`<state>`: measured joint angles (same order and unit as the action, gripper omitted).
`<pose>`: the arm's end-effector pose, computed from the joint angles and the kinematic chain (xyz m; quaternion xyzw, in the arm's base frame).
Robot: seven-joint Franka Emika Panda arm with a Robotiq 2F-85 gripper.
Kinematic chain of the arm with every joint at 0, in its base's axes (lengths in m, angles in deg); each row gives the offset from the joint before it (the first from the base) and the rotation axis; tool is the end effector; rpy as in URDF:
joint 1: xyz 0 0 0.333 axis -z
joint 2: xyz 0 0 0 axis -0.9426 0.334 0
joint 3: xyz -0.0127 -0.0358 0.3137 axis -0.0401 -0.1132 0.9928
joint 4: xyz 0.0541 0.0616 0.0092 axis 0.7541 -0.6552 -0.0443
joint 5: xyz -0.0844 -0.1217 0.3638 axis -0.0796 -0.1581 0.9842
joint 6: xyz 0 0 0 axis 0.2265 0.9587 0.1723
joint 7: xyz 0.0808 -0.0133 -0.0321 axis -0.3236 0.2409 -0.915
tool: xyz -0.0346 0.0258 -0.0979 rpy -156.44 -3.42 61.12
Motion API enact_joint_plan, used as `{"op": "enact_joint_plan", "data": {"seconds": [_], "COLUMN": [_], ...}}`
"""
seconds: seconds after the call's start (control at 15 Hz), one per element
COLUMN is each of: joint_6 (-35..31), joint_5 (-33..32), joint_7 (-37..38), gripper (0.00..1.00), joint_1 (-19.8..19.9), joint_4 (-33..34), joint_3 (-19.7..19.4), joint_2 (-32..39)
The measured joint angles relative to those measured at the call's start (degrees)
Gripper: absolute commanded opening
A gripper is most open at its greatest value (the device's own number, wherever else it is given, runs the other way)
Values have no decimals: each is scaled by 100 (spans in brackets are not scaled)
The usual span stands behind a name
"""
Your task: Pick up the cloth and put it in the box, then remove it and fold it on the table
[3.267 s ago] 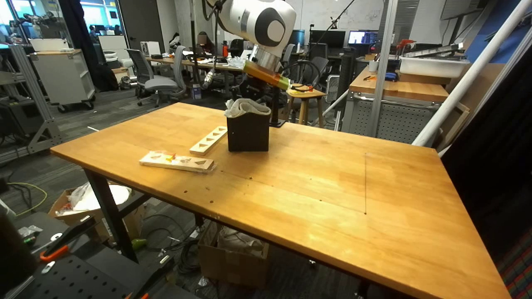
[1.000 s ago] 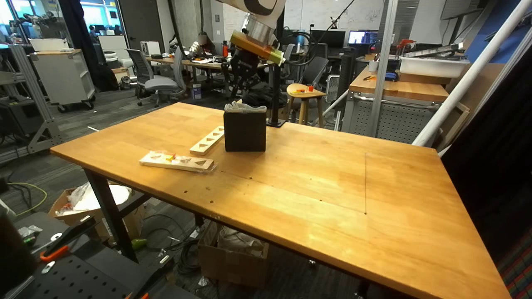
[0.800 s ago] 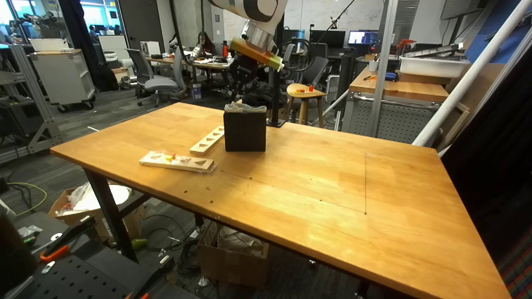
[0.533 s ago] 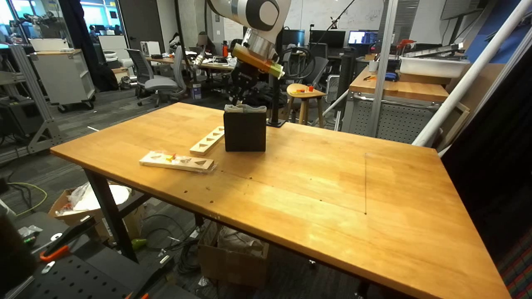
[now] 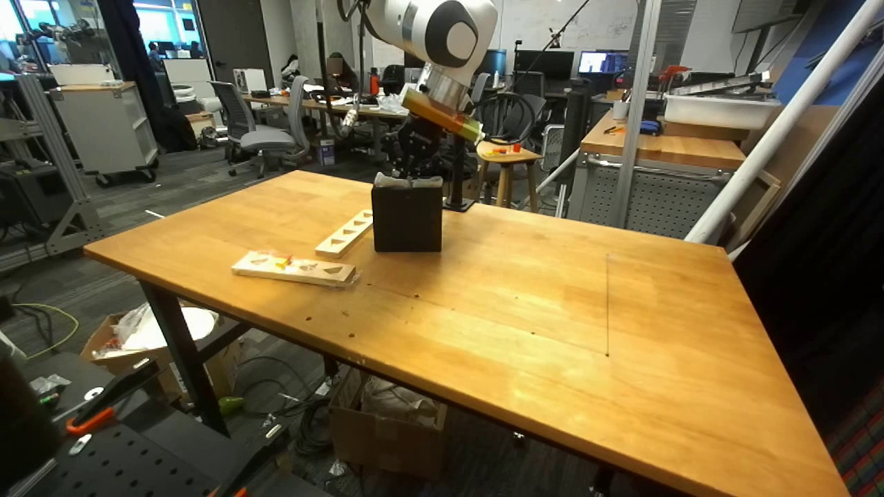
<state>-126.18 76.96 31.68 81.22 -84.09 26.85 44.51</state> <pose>0.6898 -0.0558 0.3019 -0.9452 -0.2557 0.0674 0.1913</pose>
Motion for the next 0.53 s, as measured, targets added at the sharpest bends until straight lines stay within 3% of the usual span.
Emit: {"op": "enact_joint_plan", "data": {"seconds": [0.53], "joint_6": [304], "joint_5": [13], "joint_7": [-46], "gripper": [3], "joint_1": [86], "joint_4": [487], "joint_3": [7], "joint_2": [490]}}
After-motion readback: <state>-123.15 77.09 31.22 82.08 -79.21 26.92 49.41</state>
